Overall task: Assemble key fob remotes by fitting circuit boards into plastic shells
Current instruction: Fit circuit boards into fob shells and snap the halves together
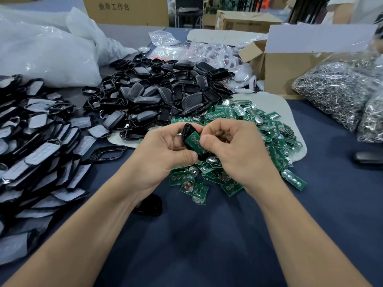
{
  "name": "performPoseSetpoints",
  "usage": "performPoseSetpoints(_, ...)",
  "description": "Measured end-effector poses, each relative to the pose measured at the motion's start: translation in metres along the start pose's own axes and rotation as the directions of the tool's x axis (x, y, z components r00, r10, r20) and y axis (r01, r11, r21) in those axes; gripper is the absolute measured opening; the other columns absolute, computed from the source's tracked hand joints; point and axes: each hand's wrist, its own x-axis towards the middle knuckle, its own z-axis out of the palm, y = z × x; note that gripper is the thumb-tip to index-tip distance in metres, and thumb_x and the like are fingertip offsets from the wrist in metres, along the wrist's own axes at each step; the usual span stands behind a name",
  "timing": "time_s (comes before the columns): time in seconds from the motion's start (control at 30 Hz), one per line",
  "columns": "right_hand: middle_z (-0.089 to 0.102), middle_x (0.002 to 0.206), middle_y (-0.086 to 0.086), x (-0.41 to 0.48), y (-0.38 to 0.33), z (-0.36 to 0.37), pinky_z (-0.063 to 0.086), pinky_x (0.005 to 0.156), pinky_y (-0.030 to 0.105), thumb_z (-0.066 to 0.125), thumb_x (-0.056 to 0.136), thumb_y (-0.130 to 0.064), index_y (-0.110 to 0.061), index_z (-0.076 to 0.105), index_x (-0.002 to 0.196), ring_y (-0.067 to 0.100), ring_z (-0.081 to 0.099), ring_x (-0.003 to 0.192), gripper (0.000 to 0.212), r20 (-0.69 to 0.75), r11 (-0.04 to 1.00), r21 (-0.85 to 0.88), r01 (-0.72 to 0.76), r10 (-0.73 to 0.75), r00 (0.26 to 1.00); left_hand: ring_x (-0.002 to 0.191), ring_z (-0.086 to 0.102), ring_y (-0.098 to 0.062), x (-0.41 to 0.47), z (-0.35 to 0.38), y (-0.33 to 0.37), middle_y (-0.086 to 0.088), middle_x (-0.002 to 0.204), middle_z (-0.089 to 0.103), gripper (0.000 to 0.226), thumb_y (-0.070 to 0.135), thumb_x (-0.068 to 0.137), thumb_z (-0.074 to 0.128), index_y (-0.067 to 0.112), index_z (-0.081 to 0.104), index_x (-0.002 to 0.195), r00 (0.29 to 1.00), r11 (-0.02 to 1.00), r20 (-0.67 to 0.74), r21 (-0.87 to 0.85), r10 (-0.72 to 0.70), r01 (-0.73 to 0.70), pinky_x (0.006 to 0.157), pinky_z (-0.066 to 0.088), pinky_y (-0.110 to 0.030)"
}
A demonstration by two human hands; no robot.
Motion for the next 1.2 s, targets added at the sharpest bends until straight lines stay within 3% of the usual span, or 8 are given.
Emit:
performPoseSetpoints(0.07, 0.072, 0.075, 0.011, 0.000, 0.000, 0.001, 0.057, 0.070, 0.049, 0.078, 0.087, -0.011, -0.017, 0.074, 0.074, 0.025, 0.064, 0.065, 0.015, -0.007, 1.000, -0.017, 0.004, -0.004, 1.000, 0.090, 0.068, -0.021, 0.001, 0.001, 0.001, -0.012, 0.097, 0.075, 0.048, -0.023, 0.082, 0.068, 0.011, 0.072, 0.116, 1.000, 0.999, -0.011, 0.046, 0.017, -0.017, 0.081, 0.059, -0.027)
performPoseSetpoints(0.2, 0.074, 0.074, 0.006, 0.000, 0.000, 0.004, 0.059, 0.071, 0.046, 0.077, 0.088, -0.010, -0.018, 0.075, 0.074, 0.029, 0.068, 0.071, 0.016, -0.046, 1.000, 0.007, 0.002, -0.001, 0.999, 0.087, 0.070, -0.020, 0.000, 0.002, 0.001, -0.013, 0.097, 0.076, 0.049, -0.024, 0.081, 0.068, 0.009, 0.071, 0.118, 0.999, 0.999, -0.037, 0.041, 0.037, -0.035, 0.077, 0.058, -0.026)
performPoseSetpoints(0.37, 0.062, 0.064, -0.007, 0.002, -0.003, -0.011, 0.046, 0.061, 0.022, 0.076, 0.088, -0.005, -0.022, 0.072, 0.071, 0.008, 0.051, 0.060, 0.025, 0.157, 0.999, 0.042, 0.034, -0.040, 0.987, 0.088, 0.074, -0.016, -0.002, -0.005, 0.007, -0.009, 0.096, 0.079, 0.048, -0.013, 0.070, 0.078, 0.011, 0.077, 0.112, 0.999, 1.000, 0.028, 0.013, 0.026, -0.027, 0.079, 0.059, -0.023)
performPoseSetpoints(0.47, 0.059, 0.061, -0.013, 0.002, -0.001, -0.010, 0.041, 0.056, 0.016, 0.077, 0.086, -0.007, -0.022, 0.072, 0.072, 0.003, 0.049, 0.055, 0.022, 0.146, 0.997, -0.043, 0.062, -0.056, 0.988, 0.087, 0.076, -0.016, -0.001, -0.003, 0.005, -0.007, 0.094, 0.080, 0.048, -0.013, 0.067, 0.081, 0.018, 0.081, 0.103, 0.998, 0.996, -0.036, 0.066, 0.060, -0.058, 0.078, 0.059, -0.023)
performPoseSetpoints(0.67, 0.070, 0.065, -0.007, 0.002, 0.001, -0.007, 0.051, 0.058, 0.019, 0.083, 0.080, -0.013, -0.023, 0.074, 0.071, 0.004, 0.061, 0.058, 0.016, 0.014, 0.995, -0.094, 0.018, -0.016, 1.000, 0.093, 0.076, -0.018, 0.000, -0.001, 0.001, -0.009, 0.100, 0.080, 0.052, -0.011, 0.068, 0.084, 0.015, 0.078, 0.113, 0.996, 0.997, -0.053, 0.034, 0.065, -0.063, 0.079, 0.059, -0.024)
performPoseSetpoints(0.9, 0.067, 0.063, -0.001, 0.000, 0.003, 0.001, 0.047, 0.057, 0.020, 0.081, 0.082, -0.007, -0.016, 0.074, 0.070, 0.005, 0.055, 0.057, 0.017, 0.036, 0.998, -0.021, -0.061, 0.061, 0.997, 0.091, 0.075, -0.018, 0.000, -0.007, 0.005, -0.014, 0.102, 0.079, 0.049, -0.023, 0.078, 0.073, 0.004, 0.073, 0.118, 1.000, 0.989, 0.016, 0.146, 0.008, -0.011, 0.083, 0.059, -0.025)
performPoseSetpoints(1.0, 0.066, 0.067, 0.008, -0.001, 0.001, 0.004, 0.047, 0.061, 0.024, 0.077, 0.085, -0.005, -0.013, 0.071, 0.073, 0.009, 0.054, 0.061, 0.016, 0.055, 0.999, 0.018, -0.036, 0.035, 0.998, 0.089, 0.073, -0.020, -0.001, -0.011, 0.006, -0.016, 0.100, 0.078, 0.048, -0.022, 0.076, 0.073, 0.001, 0.072, 0.119, 1.000, 0.995, 0.013, 0.096, -0.010, 0.008, 0.083, 0.061, -0.028)
performPoseSetpoints(1.2, 0.058, 0.058, -0.012, -0.003, -0.003, 0.003, 0.040, 0.054, 0.019, 0.074, 0.087, -0.008, -0.019, 0.068, 0.072, 0.003, 0.048, 0.052, 0.019, 0.085, 0.990, -0.120, 0.073, -0.063, 0.994, 0.085, 0.075, -0.019, 0.001, -0.010, 0.004, -0.008, 0.092, 0.080, 0.048, -0.023, 0.075, 0.076, 0.014, 0.077, 0.106, 0.993, 0.980, -0.091, 0.188, 0.081, -0.063, 0.078, 0.060, -0.026)
